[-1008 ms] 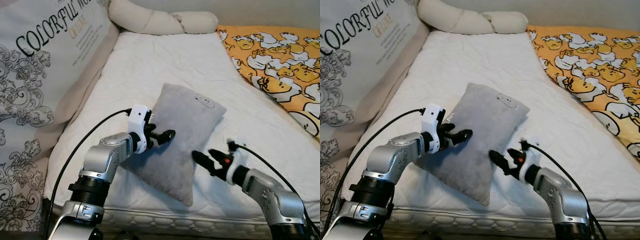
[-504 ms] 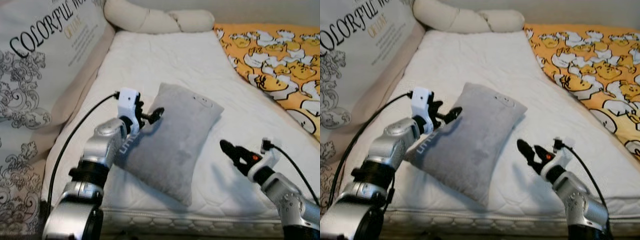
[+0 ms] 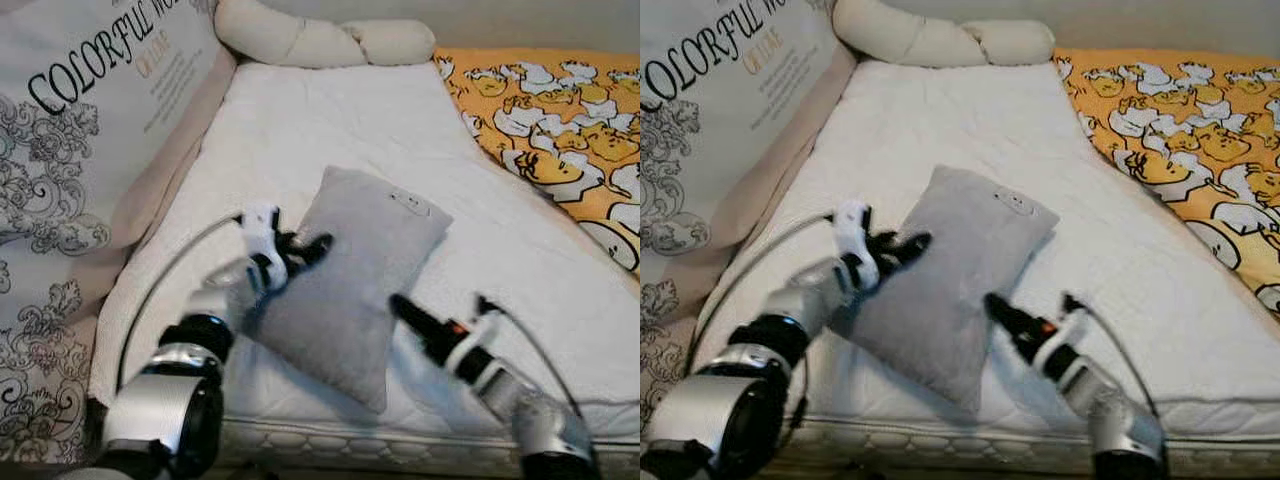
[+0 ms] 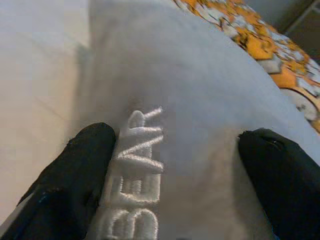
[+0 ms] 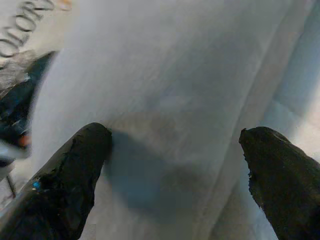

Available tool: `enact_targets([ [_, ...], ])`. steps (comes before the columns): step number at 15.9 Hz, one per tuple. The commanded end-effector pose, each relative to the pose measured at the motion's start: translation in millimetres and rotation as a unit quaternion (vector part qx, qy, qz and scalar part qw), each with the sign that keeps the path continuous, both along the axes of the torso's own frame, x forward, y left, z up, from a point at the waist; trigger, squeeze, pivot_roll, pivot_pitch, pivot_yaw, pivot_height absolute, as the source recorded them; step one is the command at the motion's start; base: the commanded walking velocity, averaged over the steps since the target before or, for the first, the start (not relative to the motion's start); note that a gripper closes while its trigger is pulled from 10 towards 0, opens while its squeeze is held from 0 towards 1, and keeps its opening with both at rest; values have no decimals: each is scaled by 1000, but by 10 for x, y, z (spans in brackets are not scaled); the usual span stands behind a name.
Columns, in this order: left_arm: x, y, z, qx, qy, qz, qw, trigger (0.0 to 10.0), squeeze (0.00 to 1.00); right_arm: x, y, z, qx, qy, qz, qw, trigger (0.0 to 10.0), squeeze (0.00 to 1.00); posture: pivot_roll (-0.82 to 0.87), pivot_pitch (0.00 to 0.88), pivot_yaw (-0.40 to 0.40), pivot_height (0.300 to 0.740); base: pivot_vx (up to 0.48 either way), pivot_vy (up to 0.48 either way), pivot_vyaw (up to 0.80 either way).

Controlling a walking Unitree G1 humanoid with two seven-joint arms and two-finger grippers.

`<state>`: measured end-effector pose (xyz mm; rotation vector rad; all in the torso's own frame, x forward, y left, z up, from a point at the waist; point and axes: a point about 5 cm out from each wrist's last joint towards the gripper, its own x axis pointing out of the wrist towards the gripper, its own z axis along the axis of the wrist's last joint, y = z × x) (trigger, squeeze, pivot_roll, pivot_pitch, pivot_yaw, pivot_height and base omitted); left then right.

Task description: Clean up the room

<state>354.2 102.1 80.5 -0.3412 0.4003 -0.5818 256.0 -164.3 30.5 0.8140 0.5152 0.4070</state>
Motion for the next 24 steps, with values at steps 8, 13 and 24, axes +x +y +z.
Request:
enact_targets([
  [8,-274,-405,-315,48,52,-111,991,0,0,174,342,-16,-22,13,26,999,0,0,-161,0,38,740,0,0,0],
  [13,-232,-194,-333,93,40,-82,991,0,0,239,366,16,-35,-2,15,999,0,0,-158,0,39,740,0,0,0],
  [24,-141,-17,-160,113,-18,-32,993,0,0,355,323,179,-70,-43,-14,997,0,0,-152,0,36,740,0,0,0],
])
